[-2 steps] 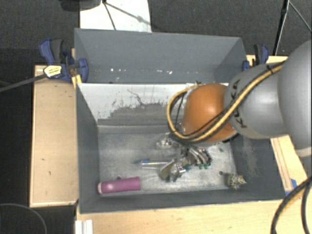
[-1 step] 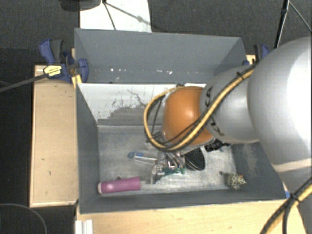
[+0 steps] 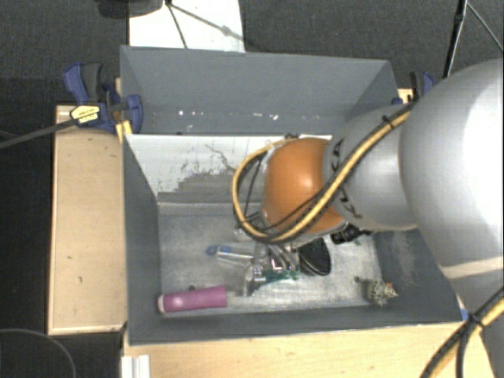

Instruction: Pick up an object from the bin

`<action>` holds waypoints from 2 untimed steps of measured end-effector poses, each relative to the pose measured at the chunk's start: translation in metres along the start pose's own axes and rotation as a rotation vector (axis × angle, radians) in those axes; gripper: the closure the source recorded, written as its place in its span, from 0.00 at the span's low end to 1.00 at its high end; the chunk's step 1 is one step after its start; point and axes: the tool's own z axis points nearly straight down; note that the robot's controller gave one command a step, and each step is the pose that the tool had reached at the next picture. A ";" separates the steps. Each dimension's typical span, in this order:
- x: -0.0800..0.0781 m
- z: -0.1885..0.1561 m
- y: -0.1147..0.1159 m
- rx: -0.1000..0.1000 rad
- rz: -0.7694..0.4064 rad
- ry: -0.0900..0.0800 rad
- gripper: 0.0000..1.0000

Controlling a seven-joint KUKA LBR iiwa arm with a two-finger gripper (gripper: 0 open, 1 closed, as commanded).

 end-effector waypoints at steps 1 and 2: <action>-0.001 -0.001 0.000 -0.001 0.007 -0.001 0.00; -0.002 -0.001 0.000 -0.001 0.014 -0.002 0.00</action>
Offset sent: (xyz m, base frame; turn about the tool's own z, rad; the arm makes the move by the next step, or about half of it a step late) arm 0.0000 0.0000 0.0000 0.0000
